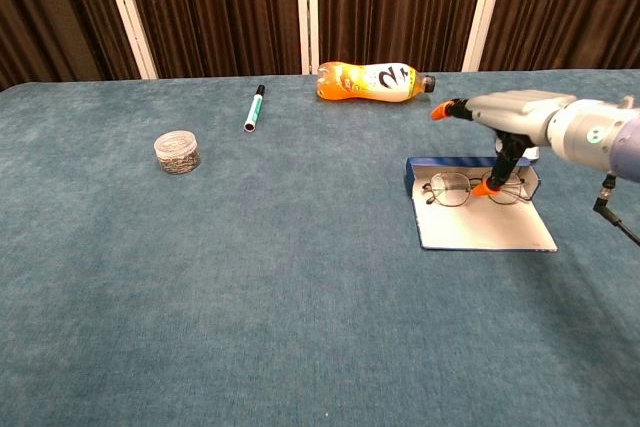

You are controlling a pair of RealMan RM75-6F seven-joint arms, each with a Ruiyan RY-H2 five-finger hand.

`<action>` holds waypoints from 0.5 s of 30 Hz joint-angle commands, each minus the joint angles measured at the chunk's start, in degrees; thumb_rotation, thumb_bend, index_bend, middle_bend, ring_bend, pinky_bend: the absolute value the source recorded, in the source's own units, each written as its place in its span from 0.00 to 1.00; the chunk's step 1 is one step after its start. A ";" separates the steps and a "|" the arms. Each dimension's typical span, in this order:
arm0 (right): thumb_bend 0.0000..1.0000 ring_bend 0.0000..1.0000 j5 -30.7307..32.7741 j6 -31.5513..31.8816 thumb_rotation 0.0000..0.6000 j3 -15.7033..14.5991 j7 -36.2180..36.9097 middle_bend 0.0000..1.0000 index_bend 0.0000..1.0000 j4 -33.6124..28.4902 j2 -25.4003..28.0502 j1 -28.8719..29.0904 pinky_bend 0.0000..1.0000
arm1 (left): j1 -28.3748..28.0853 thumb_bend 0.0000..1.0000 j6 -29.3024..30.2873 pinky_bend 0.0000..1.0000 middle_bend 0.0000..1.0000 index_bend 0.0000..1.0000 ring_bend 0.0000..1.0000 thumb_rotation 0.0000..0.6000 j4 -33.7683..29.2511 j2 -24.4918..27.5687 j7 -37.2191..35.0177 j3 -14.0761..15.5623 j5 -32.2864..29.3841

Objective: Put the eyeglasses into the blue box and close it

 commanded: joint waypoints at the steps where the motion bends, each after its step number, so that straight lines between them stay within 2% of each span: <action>1: 0.11 0.00 -0.14 -0.43 1.00 -0.13 -0.47 0.00 0.00 1.52 -1.24 0.40 0.00 | -0.07 0.00 -0.12 0.00 0.00 0.00 0.00 1.00 0.12 0.01 -0.04 -0.07 -0.22; 6: 0.11 0.00 -0.14 -1.31 1.00 -0.18 -1.10 0.00 0.00 5.47 -3.69 1.04 0.00 | -0.28 0.00 -0.61 0.00 0.00 0.00 0.00 1.00 0.53 -0.11 0.03 -0.17 -0.96; 15: 0.11 0.00 -0.21 -2.86 1.00 1.42 -0.12 0.00 0.00 13.90 -7.10 2.19 0.00 | -0.72 0.00 -1.32 0.00 0.00 0.00 0.00 1.00 1.14 -0.43 0.42 -0.38 -2.30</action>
